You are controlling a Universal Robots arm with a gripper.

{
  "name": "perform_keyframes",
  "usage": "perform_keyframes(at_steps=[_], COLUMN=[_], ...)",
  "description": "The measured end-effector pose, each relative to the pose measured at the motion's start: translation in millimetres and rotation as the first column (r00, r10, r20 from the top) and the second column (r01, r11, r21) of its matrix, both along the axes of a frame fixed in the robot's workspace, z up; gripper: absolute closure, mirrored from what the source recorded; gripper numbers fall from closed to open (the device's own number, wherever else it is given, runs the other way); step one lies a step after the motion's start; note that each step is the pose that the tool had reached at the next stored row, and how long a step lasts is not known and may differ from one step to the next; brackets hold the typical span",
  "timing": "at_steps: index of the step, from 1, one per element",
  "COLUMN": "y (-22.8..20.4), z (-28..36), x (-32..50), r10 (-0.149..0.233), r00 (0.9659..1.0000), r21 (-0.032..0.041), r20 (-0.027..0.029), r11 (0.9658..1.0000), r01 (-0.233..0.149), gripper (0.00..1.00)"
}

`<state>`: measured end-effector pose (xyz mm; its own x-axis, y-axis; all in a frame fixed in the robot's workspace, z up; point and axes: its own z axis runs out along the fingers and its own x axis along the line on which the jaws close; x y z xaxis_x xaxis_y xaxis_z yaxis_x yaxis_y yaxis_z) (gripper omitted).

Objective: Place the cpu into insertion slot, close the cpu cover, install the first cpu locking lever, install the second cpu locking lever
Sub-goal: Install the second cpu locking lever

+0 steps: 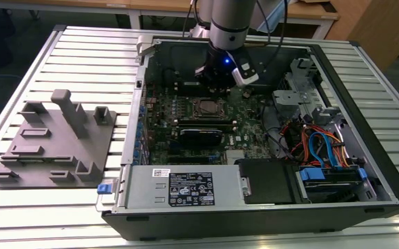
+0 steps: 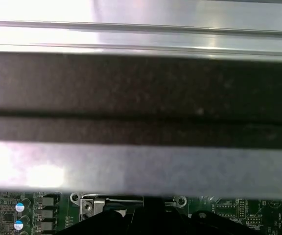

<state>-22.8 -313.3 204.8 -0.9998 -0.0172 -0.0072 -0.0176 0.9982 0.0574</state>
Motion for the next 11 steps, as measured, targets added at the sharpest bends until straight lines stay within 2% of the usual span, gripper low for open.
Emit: perform_keyframes(at_steps=[8, 11], y=[-6.4, -7.4], z=[0.0, 0.0], x=[0.0, 0.0], r10=[0.0, 0.0], r00=[1.0, 1.0], r21=[-0.0001, 0.0001], r20=[0.0, 0.0001], r11=[1.0, 1.0], r01=[0.0, 0.0], gripper=[0.9, 0.9])
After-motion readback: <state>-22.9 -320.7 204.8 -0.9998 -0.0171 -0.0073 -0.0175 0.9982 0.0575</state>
